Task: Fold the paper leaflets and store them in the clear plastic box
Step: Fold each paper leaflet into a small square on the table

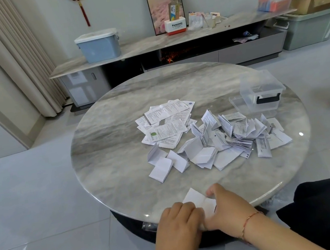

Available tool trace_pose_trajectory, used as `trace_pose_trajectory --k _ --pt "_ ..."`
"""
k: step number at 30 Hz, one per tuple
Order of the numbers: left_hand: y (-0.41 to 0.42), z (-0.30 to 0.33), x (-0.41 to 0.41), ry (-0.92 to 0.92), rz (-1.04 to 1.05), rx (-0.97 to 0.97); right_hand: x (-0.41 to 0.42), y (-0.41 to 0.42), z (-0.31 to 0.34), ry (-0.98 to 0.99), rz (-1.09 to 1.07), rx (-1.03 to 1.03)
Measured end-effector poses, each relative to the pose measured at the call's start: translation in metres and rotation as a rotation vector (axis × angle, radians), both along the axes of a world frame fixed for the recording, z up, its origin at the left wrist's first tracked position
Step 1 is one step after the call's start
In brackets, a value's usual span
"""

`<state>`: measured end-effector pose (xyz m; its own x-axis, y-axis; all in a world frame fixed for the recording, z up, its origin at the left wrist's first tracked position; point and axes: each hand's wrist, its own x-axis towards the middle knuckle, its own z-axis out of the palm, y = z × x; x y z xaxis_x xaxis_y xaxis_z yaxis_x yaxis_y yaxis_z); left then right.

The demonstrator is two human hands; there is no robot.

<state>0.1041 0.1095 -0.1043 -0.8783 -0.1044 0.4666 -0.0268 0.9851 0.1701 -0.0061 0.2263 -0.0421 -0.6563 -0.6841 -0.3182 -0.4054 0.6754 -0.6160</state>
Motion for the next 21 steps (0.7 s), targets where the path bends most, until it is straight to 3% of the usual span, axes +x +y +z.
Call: trace_pose_trajectory --k 3,5,9,12,14,19,21 --pt "-0.006 -0.001 0.003 0.1 -0.039 0.046 -0.011 0.013 0.01 0.175 0.214 0.13" --pt "-0.005 0.002 0.007 0.117 -0.028 0.186 -0.021 0.015 0.008 0.186 0.281 0.041" --pt "-0.001 0.005 0.007 0.108 0.108 0.447 -0.027 0.006 -0.008 0.145 0.187 -0.197" --pt "-0.002 0.007 0.005 0.109 0.178 0.525 -0.025 -0.002 -0.016 0.161 0.098 -0.261" --pt "-0.005 0.006 0.004 0.11 0.141 0.428 -0.022 -0.005 -0.02 0.244 0.115 -0.235" --pt "-0.024 -0.004 0.011 0.007 -0.14 -0.098 -0.022 -0.005 -0.023 0.322 0.162 -0.221" --pt "-0.028 0.002 0.011 0.056 -0.171 -0.165 -0.021 -0.004 -0.024 0.316 0.197 -0.239"
